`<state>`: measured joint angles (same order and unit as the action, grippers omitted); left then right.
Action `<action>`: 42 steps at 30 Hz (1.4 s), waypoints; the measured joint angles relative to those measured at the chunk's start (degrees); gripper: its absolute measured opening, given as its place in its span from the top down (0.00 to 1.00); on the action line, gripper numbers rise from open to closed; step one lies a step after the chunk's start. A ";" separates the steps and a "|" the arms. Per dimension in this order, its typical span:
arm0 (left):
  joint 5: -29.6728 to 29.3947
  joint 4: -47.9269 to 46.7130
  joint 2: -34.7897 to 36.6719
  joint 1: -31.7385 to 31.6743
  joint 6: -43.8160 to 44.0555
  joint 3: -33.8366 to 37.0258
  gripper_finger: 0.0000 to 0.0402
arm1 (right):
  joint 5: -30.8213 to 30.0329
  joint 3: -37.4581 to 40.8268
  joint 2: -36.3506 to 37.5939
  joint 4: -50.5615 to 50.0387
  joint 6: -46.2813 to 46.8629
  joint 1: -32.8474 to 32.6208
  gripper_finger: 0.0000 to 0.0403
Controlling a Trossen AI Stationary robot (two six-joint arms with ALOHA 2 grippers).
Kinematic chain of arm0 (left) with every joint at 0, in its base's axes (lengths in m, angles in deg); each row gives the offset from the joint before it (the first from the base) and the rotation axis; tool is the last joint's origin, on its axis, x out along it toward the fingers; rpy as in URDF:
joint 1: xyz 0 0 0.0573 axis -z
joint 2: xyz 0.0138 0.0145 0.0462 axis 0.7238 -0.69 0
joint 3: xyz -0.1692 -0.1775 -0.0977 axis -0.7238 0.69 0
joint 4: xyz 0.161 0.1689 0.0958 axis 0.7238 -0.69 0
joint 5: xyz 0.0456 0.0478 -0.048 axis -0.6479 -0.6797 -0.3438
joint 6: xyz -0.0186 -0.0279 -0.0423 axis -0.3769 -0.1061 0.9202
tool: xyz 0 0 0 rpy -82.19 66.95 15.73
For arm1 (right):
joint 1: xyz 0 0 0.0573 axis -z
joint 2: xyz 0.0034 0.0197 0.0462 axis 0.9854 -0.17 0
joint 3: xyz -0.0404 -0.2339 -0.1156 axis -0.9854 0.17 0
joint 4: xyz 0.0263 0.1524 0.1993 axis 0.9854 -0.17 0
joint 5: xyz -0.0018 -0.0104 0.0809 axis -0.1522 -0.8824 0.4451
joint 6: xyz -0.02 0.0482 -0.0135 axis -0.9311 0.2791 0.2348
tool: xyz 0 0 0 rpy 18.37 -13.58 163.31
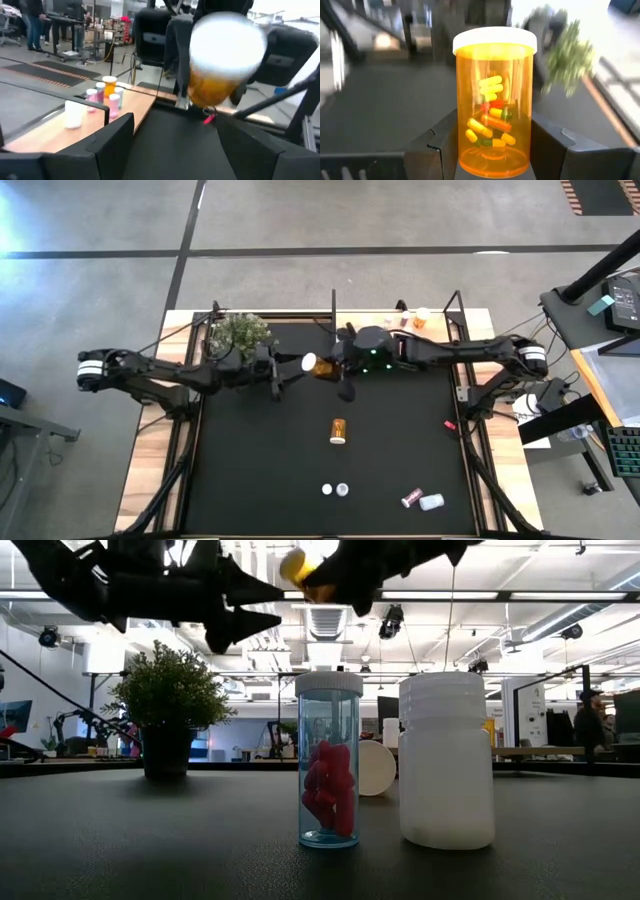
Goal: Pick and place medicine bottles onto shelf by color
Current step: Put the top orange pill bottle on the shelf aligned with the other orange pill bottle
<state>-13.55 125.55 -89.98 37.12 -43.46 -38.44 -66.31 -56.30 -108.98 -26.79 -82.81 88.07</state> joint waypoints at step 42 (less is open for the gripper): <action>5.51 24.43 -13.07 0.39 6.05 -5.90 0.33 | -4.63 15.53 3.64 33.19 8.13 -2.25 0.56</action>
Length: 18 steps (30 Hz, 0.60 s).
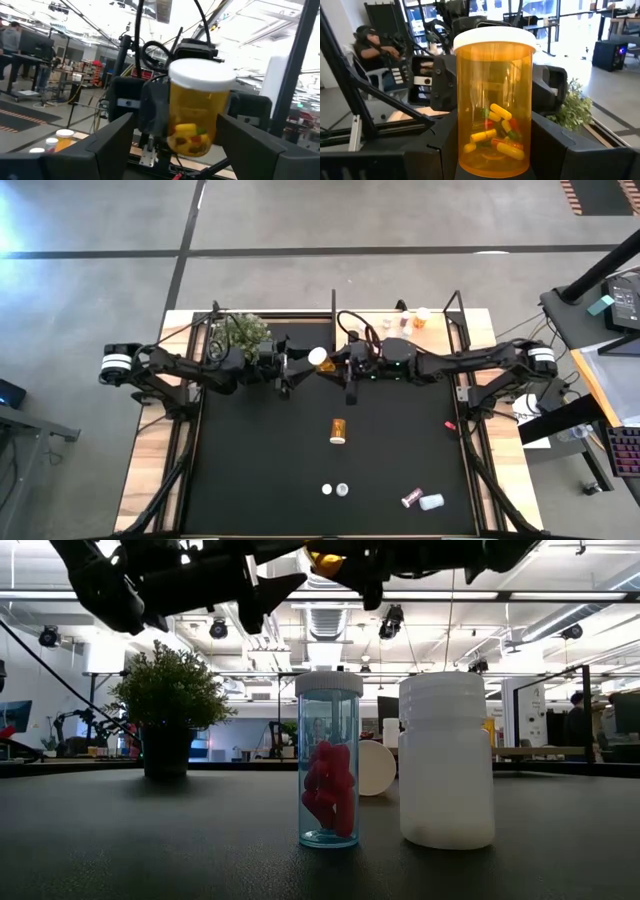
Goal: Pick and place medicine bottles onto shelf by color
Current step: Put the top orange pill bottle on the shelf aligned with the other orange pill bottle
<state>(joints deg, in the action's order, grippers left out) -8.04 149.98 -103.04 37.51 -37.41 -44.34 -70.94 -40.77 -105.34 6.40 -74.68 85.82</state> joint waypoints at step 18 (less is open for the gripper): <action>-0.03 -5.27 -0.07 0.24 0.02 -3.01 0.33 | -1.05 0.00 -3.37 5.33 1.49 -0.09 0.56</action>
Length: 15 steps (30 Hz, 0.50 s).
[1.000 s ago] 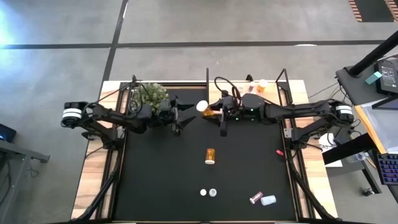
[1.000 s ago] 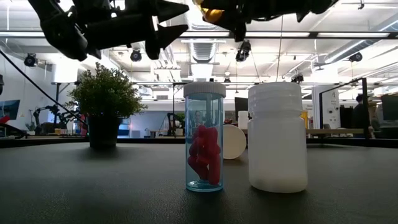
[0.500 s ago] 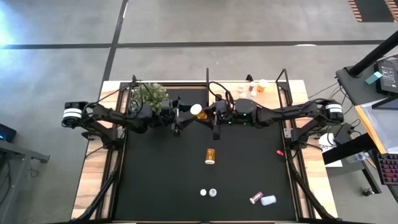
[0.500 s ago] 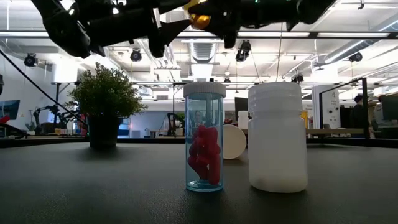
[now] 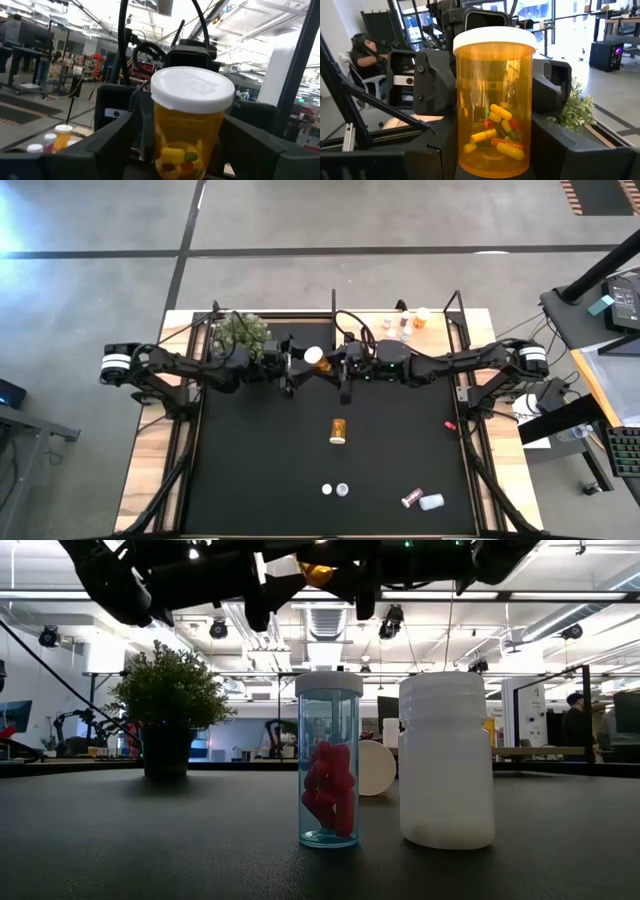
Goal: Pick and place medicine bottles onto shelf by color
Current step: Put the top orange pill bottle on the shelf aligned with the other orange pill bottle
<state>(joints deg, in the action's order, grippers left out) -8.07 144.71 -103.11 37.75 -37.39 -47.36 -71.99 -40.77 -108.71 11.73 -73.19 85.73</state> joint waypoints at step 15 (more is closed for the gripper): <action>0.69 0.38 0.00 0.05 -0.66 0.02 0.58 | -0.32 0.00 0.00 -0.36 0.37 0.04 0.56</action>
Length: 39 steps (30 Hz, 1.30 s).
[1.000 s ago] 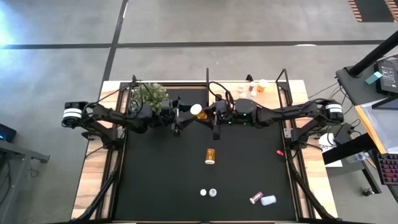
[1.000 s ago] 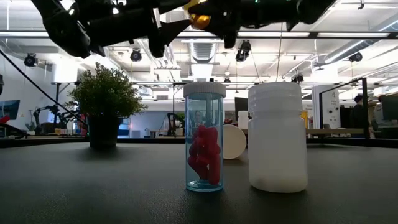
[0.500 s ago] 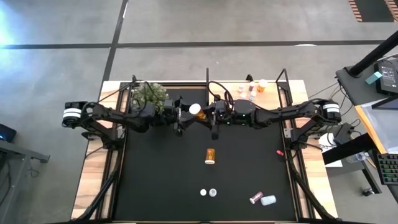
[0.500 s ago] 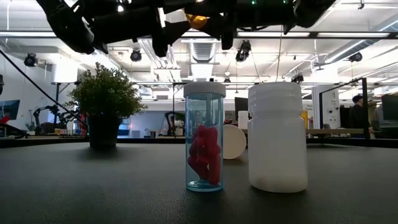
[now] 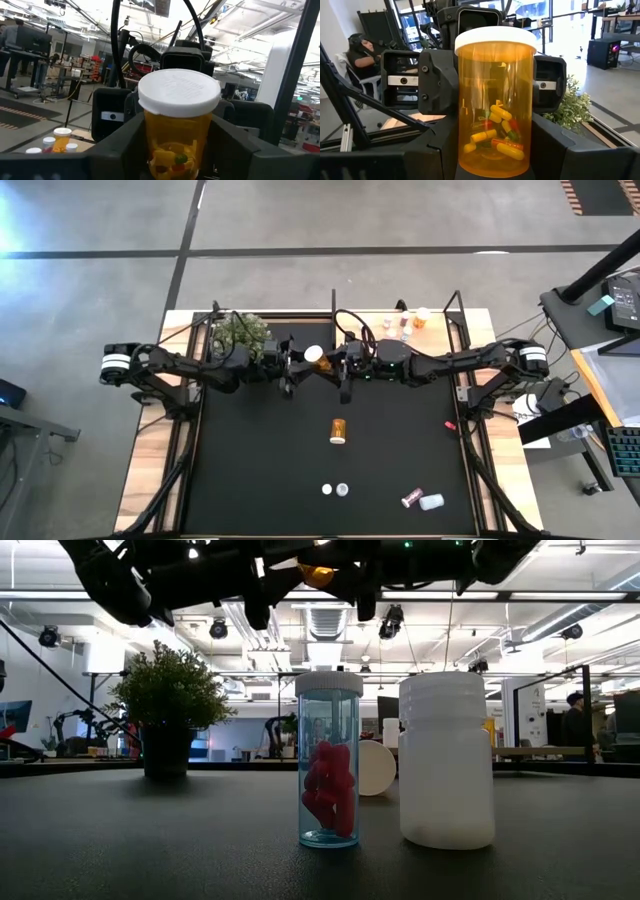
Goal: Pick and place medicine bottles onto shelf by color
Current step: Put the top orange pill bottle on the shelf aligned with the other orange pill bottle
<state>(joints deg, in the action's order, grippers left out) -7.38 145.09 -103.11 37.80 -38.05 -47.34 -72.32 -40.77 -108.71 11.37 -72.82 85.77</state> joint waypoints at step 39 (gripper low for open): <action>7.76 -21.28 -0.02 1.36 5.21 0.52 0.60 | 1.04 -0.10 21.60 -43.46 17.75 -0.07 0.32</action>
<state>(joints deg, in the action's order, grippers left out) 0.38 123.80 -103.13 39.16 -32.84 -46.82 -71.27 -40.88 -87.11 -32.09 -55.07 85.71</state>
